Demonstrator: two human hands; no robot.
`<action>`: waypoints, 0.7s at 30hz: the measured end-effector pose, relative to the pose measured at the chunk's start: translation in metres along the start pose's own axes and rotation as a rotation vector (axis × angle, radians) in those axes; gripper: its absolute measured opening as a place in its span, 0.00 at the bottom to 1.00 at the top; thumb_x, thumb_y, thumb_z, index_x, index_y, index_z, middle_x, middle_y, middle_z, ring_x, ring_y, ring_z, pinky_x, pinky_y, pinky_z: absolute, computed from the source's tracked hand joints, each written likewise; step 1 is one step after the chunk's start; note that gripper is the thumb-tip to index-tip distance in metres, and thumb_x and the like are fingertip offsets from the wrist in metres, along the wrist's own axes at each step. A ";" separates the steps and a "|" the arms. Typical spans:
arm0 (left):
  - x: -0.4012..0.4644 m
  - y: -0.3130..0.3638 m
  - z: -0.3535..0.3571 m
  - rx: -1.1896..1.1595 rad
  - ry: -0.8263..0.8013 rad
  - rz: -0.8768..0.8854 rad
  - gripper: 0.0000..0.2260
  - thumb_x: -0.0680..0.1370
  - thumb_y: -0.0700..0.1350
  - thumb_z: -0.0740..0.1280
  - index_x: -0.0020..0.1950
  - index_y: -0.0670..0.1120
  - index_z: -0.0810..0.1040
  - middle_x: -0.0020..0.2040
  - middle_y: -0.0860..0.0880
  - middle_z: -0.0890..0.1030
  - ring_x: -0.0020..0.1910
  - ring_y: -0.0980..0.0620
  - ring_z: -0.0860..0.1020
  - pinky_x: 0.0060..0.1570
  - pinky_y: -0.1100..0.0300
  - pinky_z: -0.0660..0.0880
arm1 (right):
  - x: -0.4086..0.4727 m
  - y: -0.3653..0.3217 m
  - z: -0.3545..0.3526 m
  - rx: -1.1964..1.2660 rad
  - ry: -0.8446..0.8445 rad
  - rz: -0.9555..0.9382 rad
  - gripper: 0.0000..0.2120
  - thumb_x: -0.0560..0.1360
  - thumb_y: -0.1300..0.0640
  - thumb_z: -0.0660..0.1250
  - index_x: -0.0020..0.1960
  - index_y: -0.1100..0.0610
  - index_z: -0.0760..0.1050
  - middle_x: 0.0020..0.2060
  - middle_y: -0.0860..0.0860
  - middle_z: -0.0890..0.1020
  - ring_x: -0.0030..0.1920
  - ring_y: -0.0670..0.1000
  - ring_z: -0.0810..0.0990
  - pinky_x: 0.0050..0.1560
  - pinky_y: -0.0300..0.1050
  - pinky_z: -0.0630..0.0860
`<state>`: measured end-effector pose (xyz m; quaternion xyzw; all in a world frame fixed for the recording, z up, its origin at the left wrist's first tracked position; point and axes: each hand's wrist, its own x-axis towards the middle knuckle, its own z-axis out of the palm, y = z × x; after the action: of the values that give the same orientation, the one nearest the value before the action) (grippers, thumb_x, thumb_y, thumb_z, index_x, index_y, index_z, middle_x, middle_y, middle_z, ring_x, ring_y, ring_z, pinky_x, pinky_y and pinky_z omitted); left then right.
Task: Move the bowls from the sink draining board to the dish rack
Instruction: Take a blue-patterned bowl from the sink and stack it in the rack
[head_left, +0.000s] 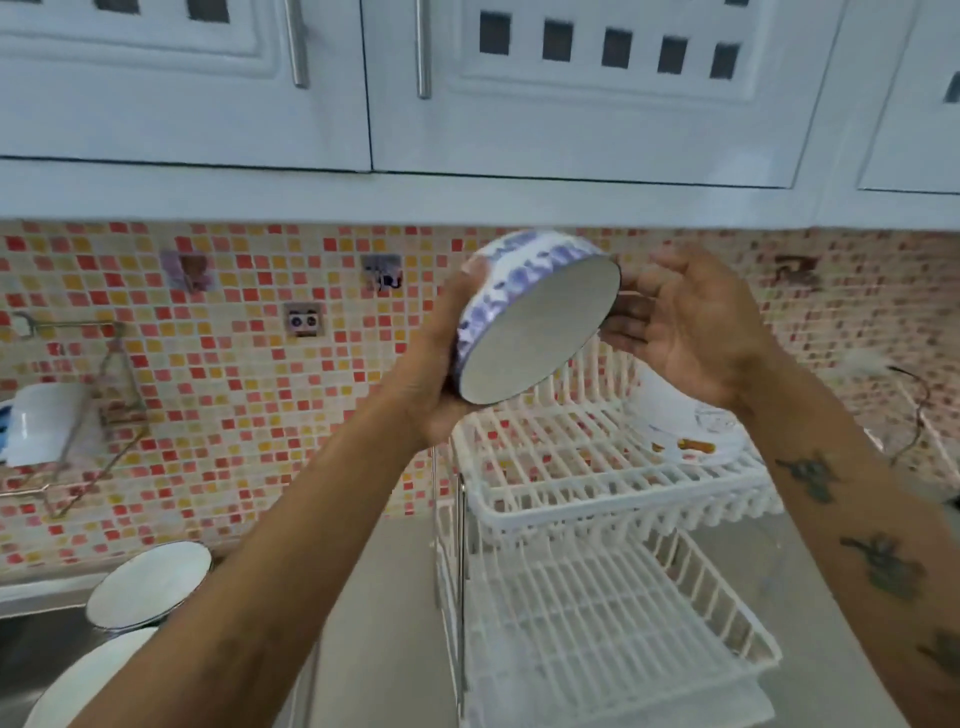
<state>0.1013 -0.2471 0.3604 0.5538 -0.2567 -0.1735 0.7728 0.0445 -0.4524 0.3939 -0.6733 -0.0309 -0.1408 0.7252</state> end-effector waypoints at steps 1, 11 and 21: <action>0.009 -0.005 0.006 0.104 0.058 0.022 0.25 0.59 0.66 0.74 0.49 0.54 0.84 0.52 0.46 0.87 0.50 0.44 0.85 0.54 0.46 0.80 | 0.009 0.000 -0.010 -0.081 0.001 0.050 0.24 0.78 0.44 0.49 0.51 0.59 0.77 0.43 0.56 0.77 0.44 0.54 0.74 0.55 0.48 0.70; 0.069 -0.066 0.026 0.835 0.232 0.101 0.47 0.58 0.64 0.79 0.69 0.47 0.66 0.60 0.49 0.76 0.55 0.50 0.80 0.35 0.62 0.83 | 0.065 0.046 -0.032 -0.446 -0.128 0.381 0.21 0.78 0.44 0.61 0.63 0.57 0.76 0.53 0.60 0.84 0.53 0.61 0.83 0.56 0.57 0.79; 0.069 -0.074 0.025 1.204 0.192 -0.143 0.49 0.61 0.62 0.79 0.74 0.46 0.59 0.67 0.45 0.67 0.67 0.46 0.68 0.53 0.53 0.80 | 0.079 0.091 -0.042 -0.335 -0.120 0.381 0.21 0.73 0.55 0.70 0.64 0.61 0.75 0.55 0.61 0.83 0.54 0.62 0.82 0.55 0.57 0.79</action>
<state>0.1435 -0.3282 0.3105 0.9222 -0.2012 0.0013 0.3303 0.1367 -0.5020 0.3207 -0.7850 0.0775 0.0354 0.6137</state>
